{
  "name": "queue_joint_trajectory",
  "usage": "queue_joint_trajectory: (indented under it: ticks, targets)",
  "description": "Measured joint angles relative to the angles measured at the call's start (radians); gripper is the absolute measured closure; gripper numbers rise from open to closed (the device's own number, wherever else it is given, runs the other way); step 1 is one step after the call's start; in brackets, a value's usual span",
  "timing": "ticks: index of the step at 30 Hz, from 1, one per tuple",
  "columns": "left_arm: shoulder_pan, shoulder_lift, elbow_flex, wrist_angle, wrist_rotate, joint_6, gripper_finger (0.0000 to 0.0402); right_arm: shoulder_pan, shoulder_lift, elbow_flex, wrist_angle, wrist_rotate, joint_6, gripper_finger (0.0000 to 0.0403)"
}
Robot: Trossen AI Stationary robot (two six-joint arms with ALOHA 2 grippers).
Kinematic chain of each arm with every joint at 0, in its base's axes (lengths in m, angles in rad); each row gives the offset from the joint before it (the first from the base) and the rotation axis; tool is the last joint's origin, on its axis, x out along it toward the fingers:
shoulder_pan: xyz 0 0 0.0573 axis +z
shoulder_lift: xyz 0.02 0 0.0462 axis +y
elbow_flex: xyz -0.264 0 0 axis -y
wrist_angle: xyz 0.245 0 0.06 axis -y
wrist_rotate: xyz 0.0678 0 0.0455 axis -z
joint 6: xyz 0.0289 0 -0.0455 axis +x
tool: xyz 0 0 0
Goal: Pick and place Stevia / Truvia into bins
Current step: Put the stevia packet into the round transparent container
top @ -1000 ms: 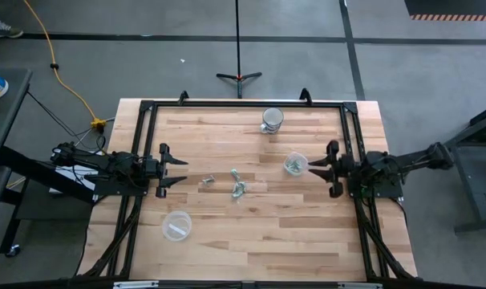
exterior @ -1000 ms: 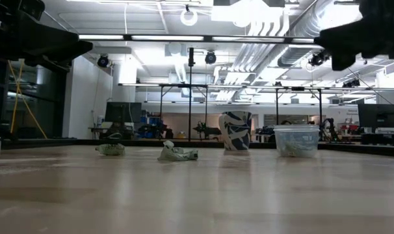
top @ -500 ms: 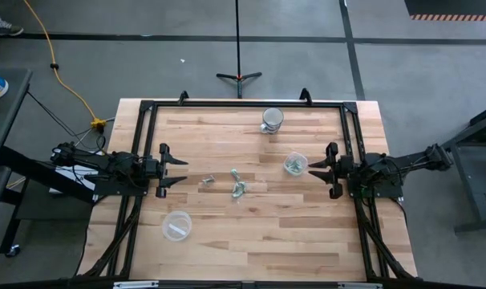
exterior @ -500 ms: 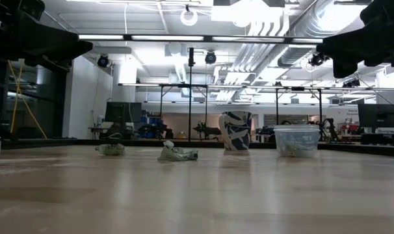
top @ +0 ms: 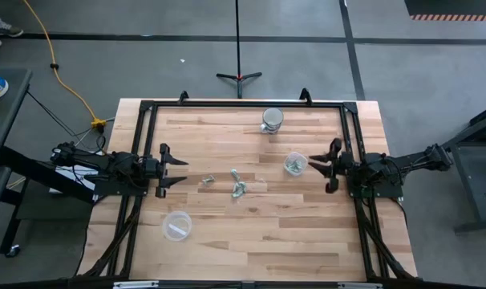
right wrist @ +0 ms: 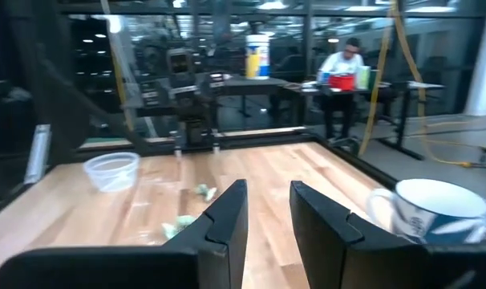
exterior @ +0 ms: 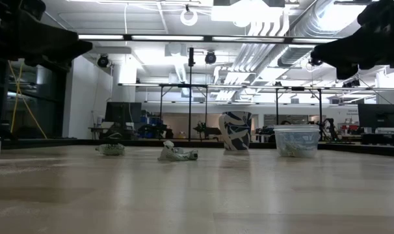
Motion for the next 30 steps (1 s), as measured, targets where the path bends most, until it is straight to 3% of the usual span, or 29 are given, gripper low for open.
queue_joint_trajectory:
  ticks: [9,16,24,30]
  targets:
    - [0.0,0.001,0.002,0.0,-0.056,-0.049,0.0148,0.0,0.0,0.0,0.008,0.093,-0.027,0.0316]
    - [0.0,0.04,0.003,0.169,-0.087,-0.117,0.0147,0.0,0.0,0.001,0.015,0.112,-0.045,0.0315]
    - [0.0,0.285,0.012,0.171,-0.146,-0.31,0.0147,0.0,0.0,0.001,0.016,0.112,-0.046,0.0316]
    - [0.0,0.545,0.114,0.136,-0.146,-0.394,0.0147,-0.001,0.0,0.001,0.031,0.115,-0.053,0.0315]
